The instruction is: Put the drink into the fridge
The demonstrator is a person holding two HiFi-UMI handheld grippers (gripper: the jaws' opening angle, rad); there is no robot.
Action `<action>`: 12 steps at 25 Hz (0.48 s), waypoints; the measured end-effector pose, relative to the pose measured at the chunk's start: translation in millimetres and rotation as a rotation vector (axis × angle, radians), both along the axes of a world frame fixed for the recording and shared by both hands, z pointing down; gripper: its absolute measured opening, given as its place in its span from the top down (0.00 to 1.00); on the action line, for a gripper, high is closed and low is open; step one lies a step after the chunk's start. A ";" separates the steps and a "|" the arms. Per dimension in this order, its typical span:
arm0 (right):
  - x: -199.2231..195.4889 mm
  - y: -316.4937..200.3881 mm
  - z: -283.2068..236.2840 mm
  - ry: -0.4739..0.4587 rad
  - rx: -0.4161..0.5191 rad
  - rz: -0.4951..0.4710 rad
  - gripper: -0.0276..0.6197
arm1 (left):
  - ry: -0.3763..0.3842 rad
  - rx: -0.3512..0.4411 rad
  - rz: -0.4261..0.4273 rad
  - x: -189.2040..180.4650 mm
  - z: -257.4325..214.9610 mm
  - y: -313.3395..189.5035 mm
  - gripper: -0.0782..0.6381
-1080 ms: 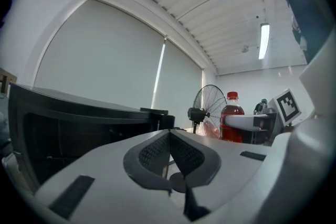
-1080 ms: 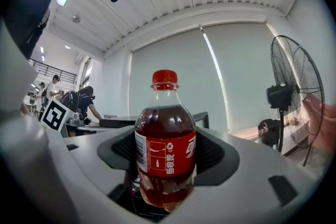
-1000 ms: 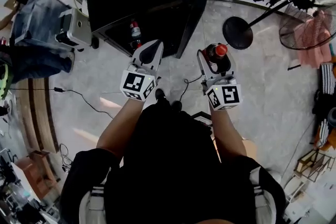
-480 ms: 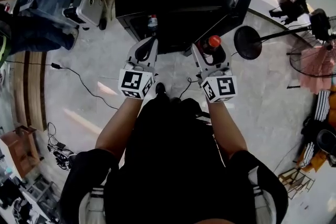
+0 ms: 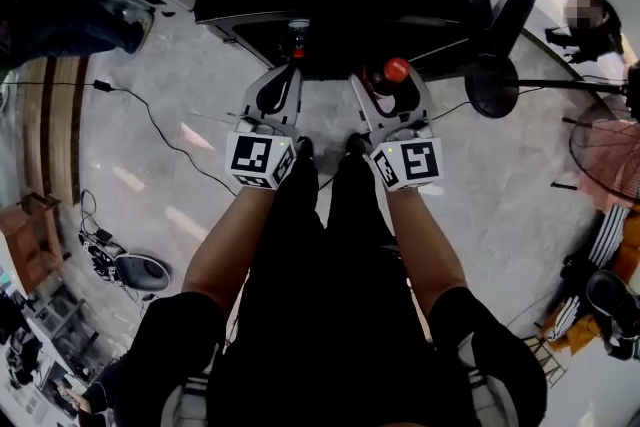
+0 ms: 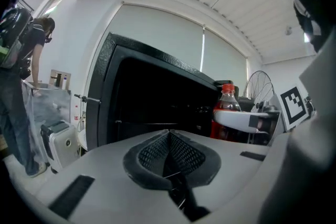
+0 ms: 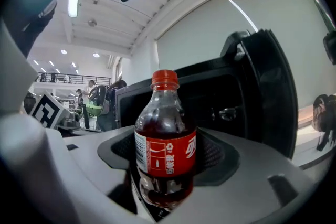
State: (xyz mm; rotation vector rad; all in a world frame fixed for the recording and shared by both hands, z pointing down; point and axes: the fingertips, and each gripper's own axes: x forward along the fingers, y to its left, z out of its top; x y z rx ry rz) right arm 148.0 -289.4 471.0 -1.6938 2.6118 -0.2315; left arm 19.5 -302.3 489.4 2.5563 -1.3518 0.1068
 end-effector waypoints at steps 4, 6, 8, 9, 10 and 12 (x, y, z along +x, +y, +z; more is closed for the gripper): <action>-6.4 -21.1 30.9 -0.015 0.010 -0.065 0.49 | 0.001 0.004 -0.046 9.9 20.5 -11.1 0.87; -10.1 -30.4 45.1 -0.012 0.021 -0.087 0.49 | 0.009 0.011 -0.073 14.5 31.4 -20.2 0.87; -14.4 -38.9 59.7 -0.002 0.029 -0.094 0.49 | 0.015 0.014 -0.094 17.2 42.3 -29.1 0.87; -16.5 -43.6 66.8 0.003 0.031 -0.095 0.49 | 0.016 0.015 -0.104 17.7 47.5 -33.4 0.87; -18.4 -48.6 73.4 0.006 0.032 -0.095 0.49 | 0.017 0.016 -0.113 17.7 52.5 -37.4 0.87; -21.0 -59.3 85.1 0.007 0.029 -0.096 0.49 | 0.019 0.014 -0.134 16.7 62.0 -44.3 0.87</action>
